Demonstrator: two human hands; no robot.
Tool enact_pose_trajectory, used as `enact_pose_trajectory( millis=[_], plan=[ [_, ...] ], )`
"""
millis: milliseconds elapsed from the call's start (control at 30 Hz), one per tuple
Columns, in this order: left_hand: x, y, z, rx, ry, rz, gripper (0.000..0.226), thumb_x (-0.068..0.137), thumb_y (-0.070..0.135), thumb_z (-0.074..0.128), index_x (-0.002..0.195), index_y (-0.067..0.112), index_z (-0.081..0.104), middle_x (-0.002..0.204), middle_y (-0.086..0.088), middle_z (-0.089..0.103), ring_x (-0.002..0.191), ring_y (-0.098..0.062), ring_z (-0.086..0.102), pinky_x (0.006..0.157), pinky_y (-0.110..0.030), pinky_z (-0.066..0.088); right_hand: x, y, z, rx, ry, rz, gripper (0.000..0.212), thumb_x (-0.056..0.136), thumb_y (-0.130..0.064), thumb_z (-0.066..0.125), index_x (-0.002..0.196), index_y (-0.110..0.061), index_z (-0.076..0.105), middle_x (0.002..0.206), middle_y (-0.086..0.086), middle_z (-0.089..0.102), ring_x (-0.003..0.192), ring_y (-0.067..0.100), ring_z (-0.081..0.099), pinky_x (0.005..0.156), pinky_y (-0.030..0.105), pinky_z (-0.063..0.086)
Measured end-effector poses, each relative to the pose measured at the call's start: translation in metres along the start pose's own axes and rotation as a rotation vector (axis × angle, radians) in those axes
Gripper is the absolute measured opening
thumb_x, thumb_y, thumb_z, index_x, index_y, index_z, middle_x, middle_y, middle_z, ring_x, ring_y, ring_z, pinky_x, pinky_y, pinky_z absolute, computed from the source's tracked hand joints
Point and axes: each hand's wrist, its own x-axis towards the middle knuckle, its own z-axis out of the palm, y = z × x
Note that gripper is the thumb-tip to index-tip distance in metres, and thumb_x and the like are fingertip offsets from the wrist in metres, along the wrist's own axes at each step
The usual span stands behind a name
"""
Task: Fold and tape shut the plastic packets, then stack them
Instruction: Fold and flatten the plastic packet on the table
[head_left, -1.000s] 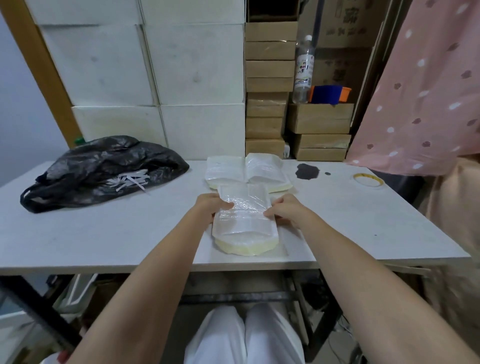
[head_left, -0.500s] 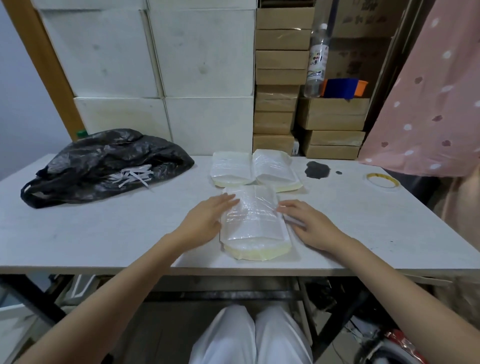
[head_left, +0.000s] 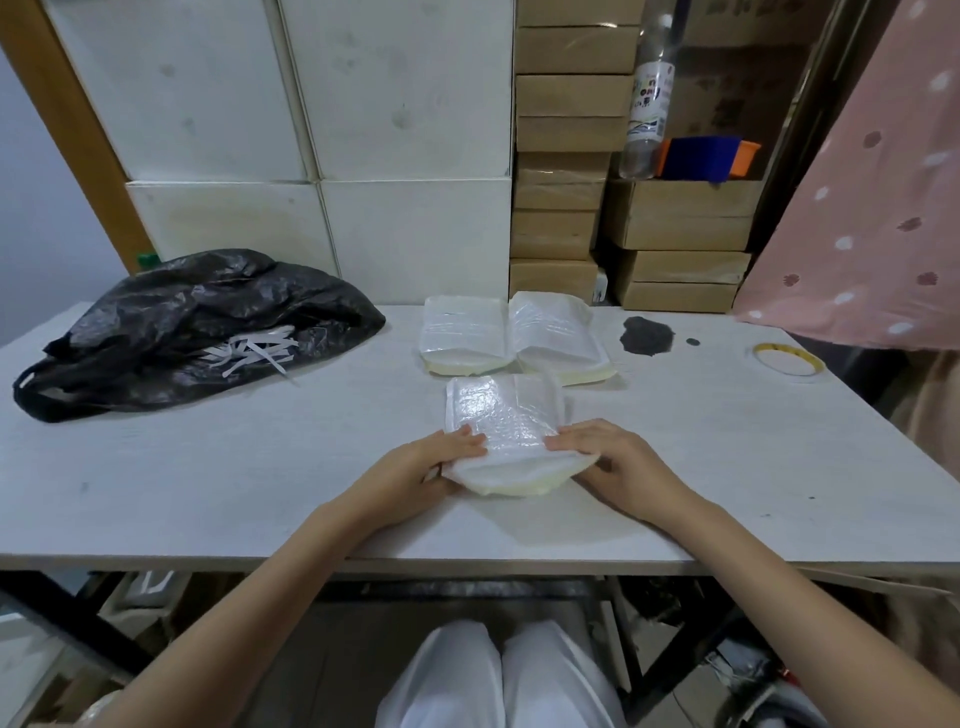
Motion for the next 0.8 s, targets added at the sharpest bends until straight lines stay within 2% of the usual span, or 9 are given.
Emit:
enact_pose_trajectory(
  millis=[67, 100, 167, 233, 300, 400, 533, 633, 800],
  plan=[
    [0.002, 0.013, 0.0, -0.14, 0.101, -0.092, 0.023, 0.09, 0.01, 0.059, 0.109, 0.021, 0.066, 0.122, 0.014, 0.057, 0.12, 0.001, 0.049, 0.095, -0.003, 0.033, 0.003, -0.009, 0.001, 0.103, 0.077, 0.082, 0.011, 0.084, -0.024, 0.066, 0.091, -0.031, 0.072, 0.092, 0.002, 0.07, 0.09, 0.008, 0.062, 0.079, 0.021, 0.049],
    [0.004, 0.02, 0.0, -0.199, 0.158, -0.159, 0.014, 0.091, 0.014, 0.058, 0.09, 0.024, 0.067, 0.103, 0.013, 0.064, 0.103, -0.001, 0.058, 0.082, -0.005, 0.039, 0.006, -0.014, 0.002, 0.177, 0.118, 0.15, 0.015, 0.084, -0.019, 0.068, 0.083, -0.034, 0.07, 0.088, 0.002, 0.069, 0.085, 0.007, 0.064, 0.076, 0.019, 0.048],
    [0.013, 0.03, 0.001, -0.257, 0.277, -0.275, 0.033, 0.093, 0.025, 0.056, 0.06, 0.021, 0.051, 0.065, 0.014, 0.051, 0.064, -0.002, 0.05, 0.062, -0.017, 0.036, 0.013, -0.021, 0.004, 0.297, 0.176, 0.299, 0.016, 0.086, -0.018, 0.066, 0.08, -0.033, 0.067, 0.087, -0.004, 0.07, 0.082, 0.0, 0.065, 0.075, 0.015, 0.047],
    [0.024, 0.033, 0.003, -0.258, 0.37, -0.337, 0.043, 0.093, 0.033, 0.053, 0.058, 0.01, 0.042, 0.056, 0.009, 0.038, 0.054, -0.009, 0.037, 0.056, -0.024, 0.029, 0.02, -0.021, 0.006, 0.344, 0.251, 0.377, 0.005, 0.087, -0.02, 0.065, 0.088, -0.024, 0.068, 0.087, -0.006, 0.071, 0.085, 0.006, 0.067, 0.077, 0.021, 0.051],
    [0.033, 0.032, 0.006, -0.246, 0.435, -0.374, 0.043, 0.092, 0.039, 0.052, 0.064, 0.008, 0.046, 0.056, 0.006, 0.036, 0.054, -0.012, 0.034, 0.057, -0.028, 0.028, 0.027, -0.023, 0.009, 0.314, 0.305, 0.404, 0.012, 0.087, -0.024, 0.065, 0.09, -0.013, 0.066, 0.076, 0.002, 0.068, 0.072, 0.016, 0.062, 0.071, 0.029, 0.048],
    [0.04, 0.033, 0.007, -0.244, 0.493, -0.471, 0.037, 0.092, 0.043, 0.05, 0.06, 0.025, 0.044, 0.054, 0.01, 0.041, 0.055, -0.009, 0.04, 0.057, -0.028, 0.03, 0.035, -0.025, 0.013, 0.252, 0.372, 0.44, 0.026, 0.086, -0.027, 0.065, 0.084, -0.002, 0.059, 0.071, 0.022, 0.056, 0.063, 0.016, 0.045, 0.062, 0.028, 0.037],
    [0.044, 0.032, 0.01, -0.166, 0.511, -0.583, 0.038, 0.093, 0.045, 0.048, 0.063, 0.022, 0.043, 0.06, 0.009, 0.046, 0.064, -0.016, 0.045, 0.06, -0.029, 0.03, 0.043, -0.028, 0.017, 0.136, 0.419, 0.475, 0.024, 0.087, -0.023, 0.065, 0.078, -0.004, 0.053, 0.061, -0.001, 0.041, 0.058, 0.016, 0.039, 0.055, 0.023, 0.032],
    [0.046, 0.034, 0.011, -0.087, 0.513, -0.648, 0.039, 0.091, 0.045, 0.047, 0.088, 0.007, 0.055, 0.082, -0.002, 0.059, 0.08, -0.024, 0.055, 0.067, -0.033, 0.036, 0.045, -0.025, 0.023, 0.067, 0.406, 0.474, 0.021, 0.088, -0.019, 0.062, 0.079, -0.003, 0.052, 0.059, -0.004, 0.037, 0.055, 0.016, 0.036, 0.057, 0.029, 0.032],
    [0.048, 0.032, 0.011, -0.115, 0.445, -0.644, 0.038, 0.089, 0.041, 0.05, 0.123, 0.025, 0.047, 0.117, 0.005, 0.06, 0.107, -0.022, 0.057, 0.09, -0.037, 0.043, 0.042, -0.021, 0.026, 0.119, 0.32, 0.517, 0.005, 0.09, -0.017, 0.058, 0.09, -0.012, 0.056, 0.061, -0.006, 0.043, 0.056, 0.014, 0.039, 0.063, 0.032, 0.037]
  ],
)
